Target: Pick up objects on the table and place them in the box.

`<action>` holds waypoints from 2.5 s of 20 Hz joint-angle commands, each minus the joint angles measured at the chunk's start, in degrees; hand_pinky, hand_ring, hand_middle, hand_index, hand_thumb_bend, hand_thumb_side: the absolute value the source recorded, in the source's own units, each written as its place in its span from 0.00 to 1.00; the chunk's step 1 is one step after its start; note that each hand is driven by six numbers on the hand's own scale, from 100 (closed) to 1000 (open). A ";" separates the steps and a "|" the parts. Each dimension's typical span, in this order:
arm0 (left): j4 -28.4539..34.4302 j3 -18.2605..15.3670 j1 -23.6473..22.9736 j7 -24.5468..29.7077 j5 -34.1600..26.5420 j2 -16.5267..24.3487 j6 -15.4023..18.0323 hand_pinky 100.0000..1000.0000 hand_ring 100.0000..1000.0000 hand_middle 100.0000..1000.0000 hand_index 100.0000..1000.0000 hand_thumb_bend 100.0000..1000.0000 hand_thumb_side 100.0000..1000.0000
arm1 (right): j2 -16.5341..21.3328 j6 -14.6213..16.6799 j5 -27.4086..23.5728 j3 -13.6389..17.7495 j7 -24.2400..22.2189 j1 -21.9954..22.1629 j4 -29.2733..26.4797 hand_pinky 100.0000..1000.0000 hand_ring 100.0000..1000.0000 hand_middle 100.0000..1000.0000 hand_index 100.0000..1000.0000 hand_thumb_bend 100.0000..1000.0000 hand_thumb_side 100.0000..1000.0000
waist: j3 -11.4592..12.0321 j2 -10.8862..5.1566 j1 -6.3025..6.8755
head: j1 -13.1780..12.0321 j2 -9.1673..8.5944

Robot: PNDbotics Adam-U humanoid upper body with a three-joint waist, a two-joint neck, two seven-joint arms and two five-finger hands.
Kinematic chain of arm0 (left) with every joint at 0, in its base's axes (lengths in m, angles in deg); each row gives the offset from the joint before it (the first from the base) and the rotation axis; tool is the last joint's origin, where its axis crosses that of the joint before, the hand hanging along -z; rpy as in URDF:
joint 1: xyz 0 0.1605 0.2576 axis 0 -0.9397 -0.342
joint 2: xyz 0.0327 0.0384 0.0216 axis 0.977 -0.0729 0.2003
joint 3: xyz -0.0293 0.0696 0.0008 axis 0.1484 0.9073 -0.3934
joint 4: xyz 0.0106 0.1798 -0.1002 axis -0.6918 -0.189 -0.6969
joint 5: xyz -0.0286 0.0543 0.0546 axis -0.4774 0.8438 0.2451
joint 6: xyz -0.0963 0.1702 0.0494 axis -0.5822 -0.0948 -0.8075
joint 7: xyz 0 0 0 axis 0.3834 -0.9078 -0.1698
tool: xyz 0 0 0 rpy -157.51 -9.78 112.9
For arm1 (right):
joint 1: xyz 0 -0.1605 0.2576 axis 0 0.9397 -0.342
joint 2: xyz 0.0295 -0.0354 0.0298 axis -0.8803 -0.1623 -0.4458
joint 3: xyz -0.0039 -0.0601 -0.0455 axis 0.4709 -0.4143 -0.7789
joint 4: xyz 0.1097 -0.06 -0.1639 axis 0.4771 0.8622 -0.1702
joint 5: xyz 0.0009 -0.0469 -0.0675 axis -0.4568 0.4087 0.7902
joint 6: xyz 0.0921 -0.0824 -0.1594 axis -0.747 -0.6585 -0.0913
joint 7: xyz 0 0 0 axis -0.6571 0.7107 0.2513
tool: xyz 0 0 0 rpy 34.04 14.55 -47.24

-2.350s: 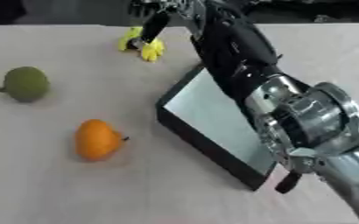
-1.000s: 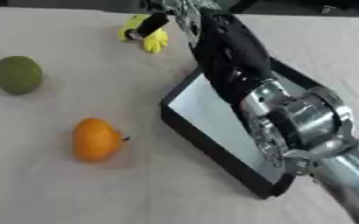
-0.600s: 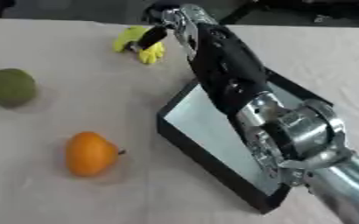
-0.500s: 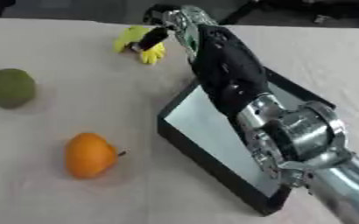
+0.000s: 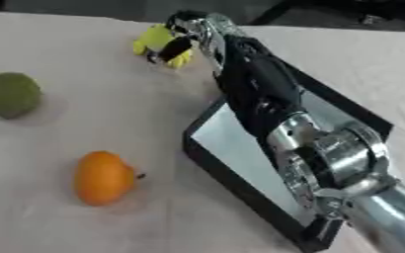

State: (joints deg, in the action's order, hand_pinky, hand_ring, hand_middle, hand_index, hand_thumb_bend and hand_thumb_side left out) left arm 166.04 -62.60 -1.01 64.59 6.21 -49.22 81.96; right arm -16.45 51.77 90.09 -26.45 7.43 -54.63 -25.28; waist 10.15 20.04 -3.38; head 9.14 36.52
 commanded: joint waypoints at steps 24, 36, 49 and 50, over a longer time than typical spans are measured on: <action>1.11 0.23 1.38 0.95 0.44 0.92 -0.16 0.67 0.54 0.65 0.77 0.00 0.77 | 0.62 -2.06 -4.71 -0.21 15.53 0.55 -3.90 0.82 0.72 0.56 0.66 0.00 0.09 | 0.99 0.89 0.09 | 2.09 -1.75; 0.71 0.17 0.48 1.24 0.48 1.39 -0.39 0.67 0.54 0.65 0.77 0.00 0.77 | 0.32 -0.33 -11.56 -2.47 19.85 -0.60 -5.20 0.77 0.60 0.40 0.47 0.00 0.12 | 0.16 -0.89 -0.04 | 1.72 0.85; 0.00 -0.19 -1.92 1.19 0.74 2.88 -0.55 0.67 0.54 0.65 0.77 0.00 0.76 | 5.90 2.47 -16.30 -5.21 11.21 -3.99 -8.77 0.78 0.59 0.39 0.46 0.00 0.18 | -3.08 -4.92 -0.52 | -0.64 4.71; -0.04 -0.23 -2.11 1.16 0.77 2.99 -0.55 0.67 0.54 0.65 0.77 0.00 0.76 | 6.59 2.70 -16.73 -5.63 10.50 -4.09 -9.22 0.78 0.58 0.39 0.46 0.00 0.18 | -3.34 -5.21 -0.56 | -0.85 4.91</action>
State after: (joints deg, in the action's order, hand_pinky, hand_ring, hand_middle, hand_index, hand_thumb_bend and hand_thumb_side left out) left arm 165.53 -62.33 -3.23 65.69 6.70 -47.89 81.36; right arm -12.25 54.19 74.09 -31.74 18.86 -56.89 -32.71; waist 6.70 16.10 -4.31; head 8.63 41.05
